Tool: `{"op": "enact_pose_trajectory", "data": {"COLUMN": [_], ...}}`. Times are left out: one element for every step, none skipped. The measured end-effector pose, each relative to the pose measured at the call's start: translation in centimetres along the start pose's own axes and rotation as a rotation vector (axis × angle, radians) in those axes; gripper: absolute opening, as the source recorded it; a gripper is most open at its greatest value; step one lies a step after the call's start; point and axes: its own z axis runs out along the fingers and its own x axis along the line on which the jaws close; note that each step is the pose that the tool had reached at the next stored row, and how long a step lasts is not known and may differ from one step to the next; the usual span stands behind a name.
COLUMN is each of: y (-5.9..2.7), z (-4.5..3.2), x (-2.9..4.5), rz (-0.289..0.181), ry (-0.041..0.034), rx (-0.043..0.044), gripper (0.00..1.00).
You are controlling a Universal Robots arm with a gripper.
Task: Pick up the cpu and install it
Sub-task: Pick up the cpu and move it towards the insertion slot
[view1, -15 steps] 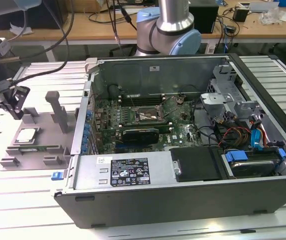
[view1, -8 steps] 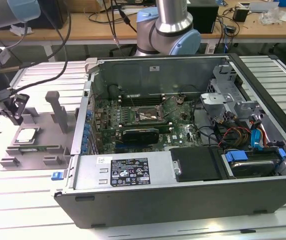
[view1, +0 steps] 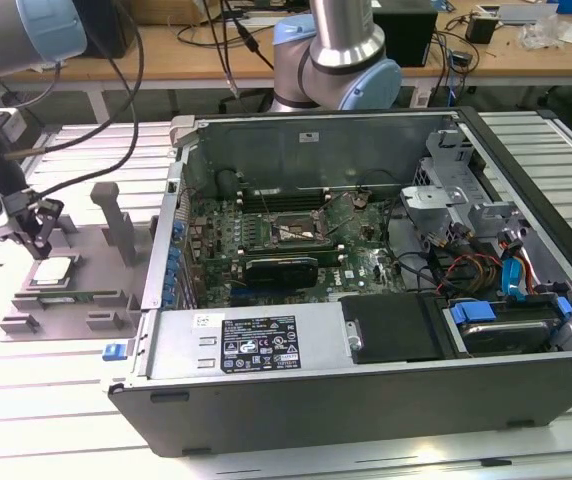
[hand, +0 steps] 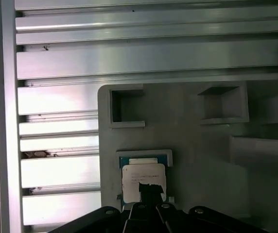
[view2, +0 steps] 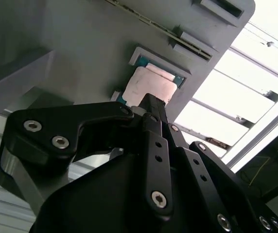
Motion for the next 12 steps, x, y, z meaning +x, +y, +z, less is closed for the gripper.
{"op": "enact_pose_trajectory", "data": {"y": [0.0,-0.01,-0.02,-0.03,-0.05,-0.12,-0.13,-0.14,-0.15,-0.16,-0.16,-0.16], "z": [0.18,0.36,0.51,0.75,0.94,1.22,1.39,1.52,1.72,1.81,1.82,1.81], "x": [-0.01,-0.03,-0.06,-0.09,-0.1,-0.11,-0.11,-0.1,-0.09,-0.08,-0.08,-0.08], "rz": [0.0,0.0,0.0,0.0,0.0,-0.001,-0.001,-0.002,-0.003,-0.004,-0.004,-0.004], "ry": [-0.0001,-0.0001,-0.0001,-0.0001,-0.0001,-0.0001,-0.0001,0.0,0.0001,0.0002,0.0002,0.0003], "rx": [0.0002,0.0004,0.0005,0.0007,0.0007,0.0007,0.0007,0.0007,0.0007,0.0007,0.0007,0.0008], "gripper": [0.11,0.11,0.11,0.11,0.11,0.11,0.11,0.11,0.11,0.11,0.11,0.11]}}
